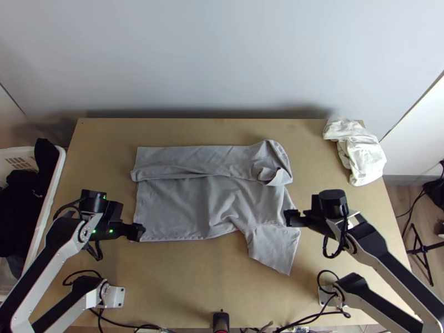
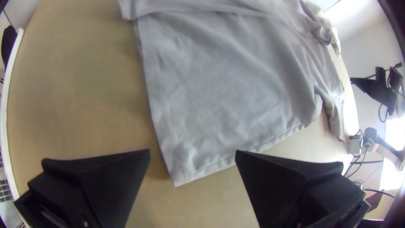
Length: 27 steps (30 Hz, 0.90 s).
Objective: Fold the t-shirt
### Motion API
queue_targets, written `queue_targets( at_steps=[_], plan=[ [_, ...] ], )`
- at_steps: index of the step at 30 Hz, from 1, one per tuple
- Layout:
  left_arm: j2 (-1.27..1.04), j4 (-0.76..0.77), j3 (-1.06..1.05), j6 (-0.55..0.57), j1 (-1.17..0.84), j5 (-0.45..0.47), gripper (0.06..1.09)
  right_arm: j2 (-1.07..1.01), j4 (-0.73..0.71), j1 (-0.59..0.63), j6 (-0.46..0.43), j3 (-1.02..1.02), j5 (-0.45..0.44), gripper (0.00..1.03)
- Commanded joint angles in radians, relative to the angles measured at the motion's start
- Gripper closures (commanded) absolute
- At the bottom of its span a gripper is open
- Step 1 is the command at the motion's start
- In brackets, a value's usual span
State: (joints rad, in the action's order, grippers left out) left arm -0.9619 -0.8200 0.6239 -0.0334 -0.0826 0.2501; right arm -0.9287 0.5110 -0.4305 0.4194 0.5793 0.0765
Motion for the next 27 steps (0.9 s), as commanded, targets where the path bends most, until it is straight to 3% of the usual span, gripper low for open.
queue_targets(
  at_steps=[1, 15, 27],
  plan=[
    [-0.04, -0.107, 0.02, -0.082, -0.006, -0.058, 0.11, 0.008, 0.037, -0.02, 0.009, -0.033, 0.0, 0.09],
    [-0.13, -0.087, 0.02, -0.109, -0.009, -0.061, 0.11, 0.021, 0.31, -0.093, -0.067, -0.045, 0.014, 0.1],
    [-0.147, -0.07, 0.013, -0.126, 0.017, -0.058, 0.11, 0.024, 0.403, -0.163, -0.05, -0.075, 0.144, 0.09]
  ],
)
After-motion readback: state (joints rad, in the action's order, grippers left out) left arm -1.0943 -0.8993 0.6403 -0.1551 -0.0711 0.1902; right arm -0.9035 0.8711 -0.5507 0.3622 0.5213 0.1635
